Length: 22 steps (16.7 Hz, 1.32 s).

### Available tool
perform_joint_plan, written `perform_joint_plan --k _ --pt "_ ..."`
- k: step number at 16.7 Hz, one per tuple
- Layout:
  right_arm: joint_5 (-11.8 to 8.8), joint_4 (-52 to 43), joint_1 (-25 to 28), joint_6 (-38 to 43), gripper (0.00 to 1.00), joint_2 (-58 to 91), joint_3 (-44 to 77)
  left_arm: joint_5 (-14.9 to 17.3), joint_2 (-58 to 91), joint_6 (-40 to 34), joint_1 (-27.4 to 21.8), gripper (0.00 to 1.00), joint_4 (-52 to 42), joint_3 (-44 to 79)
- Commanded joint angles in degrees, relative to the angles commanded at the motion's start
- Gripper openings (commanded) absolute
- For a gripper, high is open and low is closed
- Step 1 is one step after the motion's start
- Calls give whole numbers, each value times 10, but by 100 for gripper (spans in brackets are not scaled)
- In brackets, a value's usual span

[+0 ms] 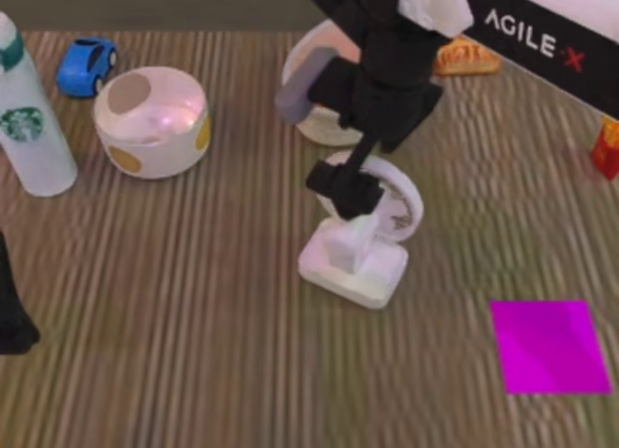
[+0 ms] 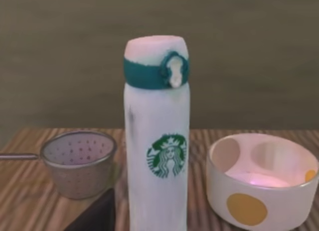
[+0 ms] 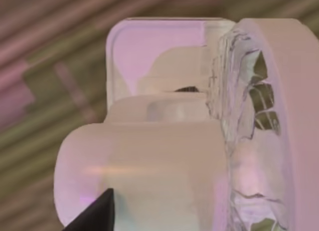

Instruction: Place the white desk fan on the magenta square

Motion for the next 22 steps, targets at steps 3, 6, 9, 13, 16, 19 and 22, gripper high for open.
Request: perform_joint_plan --k 3,6,9,13,16,19,22 --pt "0 4 0 0 100 0 -4 0 0 0 0 100 0 0" --pt "0 4 0 0 85 0 -4 0 0 0 0 100 0 0" --pt "0 4 0 0 62 0 -4 0 0 0 0 100 0 0" --pt "0 4 0 0 32 0 -4 0 0 0 0 100 0 0" --pt "0 4 0 0 10 0 -4 0 0 0 0 100 0 0" --pt "0 4 0 0 0 0 -4 0 0 0 0 100 0 0" --pt "0 4 0 0 0 0 -4 0 0 0 0 100 0 0"
